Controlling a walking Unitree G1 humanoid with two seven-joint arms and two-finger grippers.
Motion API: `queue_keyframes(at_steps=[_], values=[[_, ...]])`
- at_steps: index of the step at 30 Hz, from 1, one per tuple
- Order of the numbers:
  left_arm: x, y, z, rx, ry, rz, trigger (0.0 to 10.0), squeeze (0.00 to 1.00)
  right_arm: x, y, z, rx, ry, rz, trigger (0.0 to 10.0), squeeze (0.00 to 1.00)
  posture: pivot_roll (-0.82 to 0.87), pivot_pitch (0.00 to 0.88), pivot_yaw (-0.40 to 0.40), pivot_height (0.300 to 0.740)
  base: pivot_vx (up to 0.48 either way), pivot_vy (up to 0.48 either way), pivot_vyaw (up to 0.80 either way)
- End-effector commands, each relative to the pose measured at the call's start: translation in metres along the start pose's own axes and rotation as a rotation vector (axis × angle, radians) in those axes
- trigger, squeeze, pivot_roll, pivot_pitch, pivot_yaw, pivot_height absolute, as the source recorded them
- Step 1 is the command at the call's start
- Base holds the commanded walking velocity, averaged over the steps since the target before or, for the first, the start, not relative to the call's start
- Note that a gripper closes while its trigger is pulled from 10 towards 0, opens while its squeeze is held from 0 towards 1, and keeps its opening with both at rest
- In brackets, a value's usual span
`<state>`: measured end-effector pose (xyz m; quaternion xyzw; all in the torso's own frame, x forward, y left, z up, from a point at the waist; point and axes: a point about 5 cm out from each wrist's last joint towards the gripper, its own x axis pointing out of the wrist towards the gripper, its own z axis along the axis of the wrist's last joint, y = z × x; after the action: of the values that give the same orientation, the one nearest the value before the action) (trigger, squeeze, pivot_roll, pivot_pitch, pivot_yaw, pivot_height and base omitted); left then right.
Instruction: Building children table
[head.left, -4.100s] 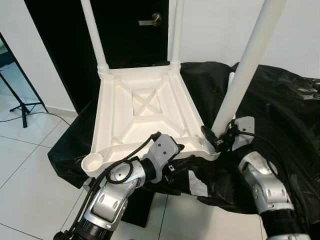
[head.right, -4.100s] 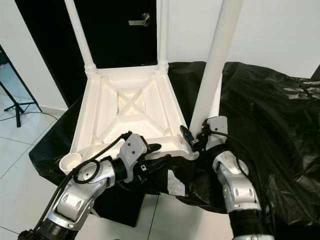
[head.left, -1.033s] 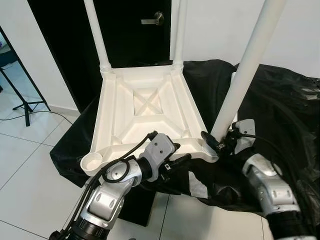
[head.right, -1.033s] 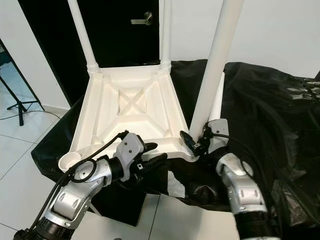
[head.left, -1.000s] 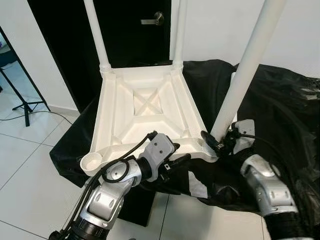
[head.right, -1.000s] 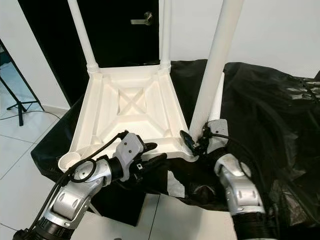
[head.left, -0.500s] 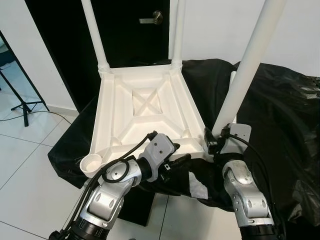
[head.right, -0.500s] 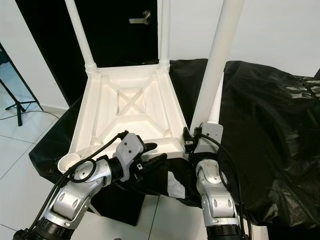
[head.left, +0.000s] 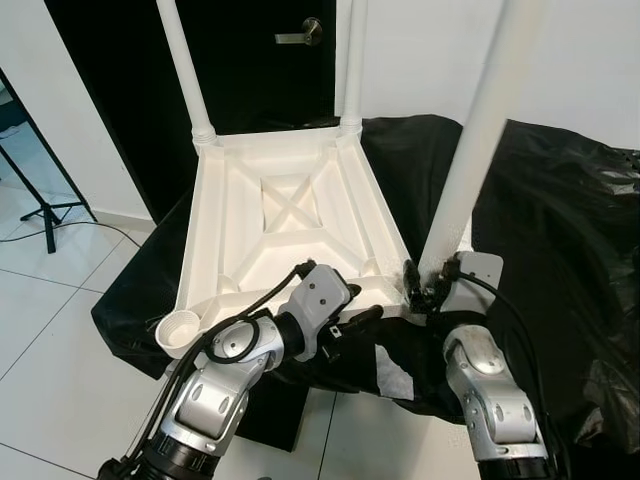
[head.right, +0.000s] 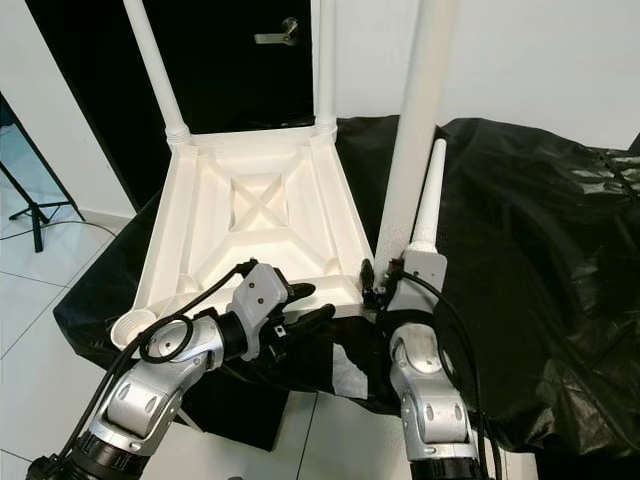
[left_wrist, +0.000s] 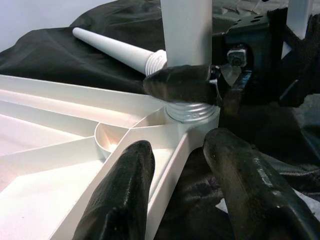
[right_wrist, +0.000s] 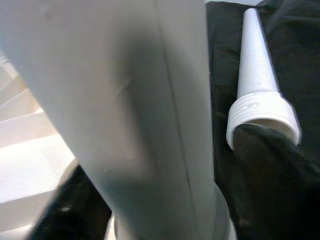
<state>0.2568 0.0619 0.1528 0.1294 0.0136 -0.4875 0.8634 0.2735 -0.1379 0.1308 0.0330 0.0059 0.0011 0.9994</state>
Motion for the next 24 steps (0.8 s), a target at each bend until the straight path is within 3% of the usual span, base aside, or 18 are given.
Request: queue_keyframes(at_steps=[1,8,10,11,12,14,15,20,21,23,24], values=[[0.000,0.000,-0.001,0.002,0.009,0.001,10.0,0.00,-0.002,0.001,0.005,0.023,-0.027,0.074,10.0,1.00,0.00,0.000,0.014,0.740,0.000,0.000,0.00],[0.000,0.002,-0.001,0.002,0.009,0.001,10.0,0.00,0.000,-0.018,0.014,-0.037,-0.047,0.327,10.0,1.00,0.00,0.000,0.016,0.740,0.000,0.000,0.00],[0.000,0.002,-0.001,0.002,0.009,0.001,10.0,0.00,0.000,-0.018,0.014,-0.037,-0.047,0.327,10.0,1.00,0.00,0.000,0.016,0.740,0.000,0.000,0.00],[0.000,0.002,-0.001,0.003,0.009,0.001,10.0,0.00,0.001,-0.020,0.015,-0.050,-0.049,0.356,10.0,0.43,0.00,0.000,0.016,0.740,0.000,0.000,0.00],[0.000,0.002,-0.001,0.004,0.009,0.002,10.0,0.00,0.006,-0.023,0.016,-0.074,-0.043,0.410,10.0,0.00,0.00,0.000,0.014,0.740,0.000,0.000,0.00],[0.000,0.002,-0.001,0.004,0.009,0.002,10.0,0.00,0.006,-0.023,0.016,-0.074,-0.043,0.410,10.0,0.00,0.00,0.000,0.014,0.740,0.000,0.000,0.00],[0.000,0.002,-0.001,0.005,0.009,0.003,10.0,0.00,0.015,-0.028,0.019,-0.127,-0.029,0.516,10.0,0.00,0.00,0.000,0.010,0.740,0.000,0.000,0.00],[-0.001,0.002,-0.001,0.007,0.009,0.007,10.0,0.00,0.025,-0.032,0.018,-0.190,0.010,0.640,10.0,0.00,0.01,0.000,0.008,0.740,0.000,0.000,0.00],[-0.001,0.002,-0.001,0.008,0.009,0.008,10.0,0.00,0.028,-0.033,0.017,-0.200,0.021,0.656,4.8,0.00,0.01,0.000,0.007,0.740,0.000,0.000,0.00],[-0.001,0.002,-0.001,0.008,0.010,0.009,10.0,0.00,0.030,-0.034,0.017,-0.215,0.032,0.674,4.8,0.00,0.02,0.000,0.002,0.740,0.000,0.000,0.00],[-0.001,0.002,-0.001,0.010,0.010,0.011,10.0,0.00,0.031,-0.036,0.015,-0.223,0.043,0.691,0.9,0.00,0.02,0.000,0.000,0.740,0.000,0.000,0.00]])
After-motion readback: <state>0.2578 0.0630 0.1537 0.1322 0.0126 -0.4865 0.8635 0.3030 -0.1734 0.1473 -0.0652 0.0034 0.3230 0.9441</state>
